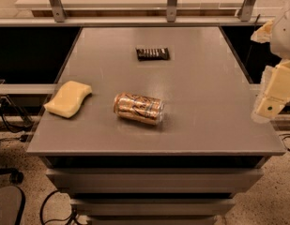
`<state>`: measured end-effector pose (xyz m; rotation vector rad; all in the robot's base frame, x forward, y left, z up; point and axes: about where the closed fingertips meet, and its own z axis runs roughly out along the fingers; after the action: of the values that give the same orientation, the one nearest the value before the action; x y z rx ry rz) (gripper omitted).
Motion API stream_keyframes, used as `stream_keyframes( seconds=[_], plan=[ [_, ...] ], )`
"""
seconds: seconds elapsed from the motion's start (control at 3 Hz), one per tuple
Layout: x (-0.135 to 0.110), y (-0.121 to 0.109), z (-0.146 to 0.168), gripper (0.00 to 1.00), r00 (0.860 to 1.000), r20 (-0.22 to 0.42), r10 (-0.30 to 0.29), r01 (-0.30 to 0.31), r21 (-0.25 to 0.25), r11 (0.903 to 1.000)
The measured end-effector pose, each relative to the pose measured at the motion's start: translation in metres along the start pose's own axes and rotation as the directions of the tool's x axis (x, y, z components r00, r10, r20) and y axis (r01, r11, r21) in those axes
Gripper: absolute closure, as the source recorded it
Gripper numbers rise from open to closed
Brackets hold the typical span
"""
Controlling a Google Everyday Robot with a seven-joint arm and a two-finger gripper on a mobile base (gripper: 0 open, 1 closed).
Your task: Pick orange can
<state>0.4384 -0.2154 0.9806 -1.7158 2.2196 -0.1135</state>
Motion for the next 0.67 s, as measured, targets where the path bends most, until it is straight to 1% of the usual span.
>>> stream_keyframes(
  seconds=[0.33, 0.67],
  plan=[
    [-0.005, 0.000, -0.001, 0.00, 1.000, -0.006, 0.007, -0.007, 0.003, 1.0000],
    [-0.030, 0.004, 0.007, 0.00, 1.000, -0.004, -0.029, 0.029, -0.024, 0.9993]
  ],
)
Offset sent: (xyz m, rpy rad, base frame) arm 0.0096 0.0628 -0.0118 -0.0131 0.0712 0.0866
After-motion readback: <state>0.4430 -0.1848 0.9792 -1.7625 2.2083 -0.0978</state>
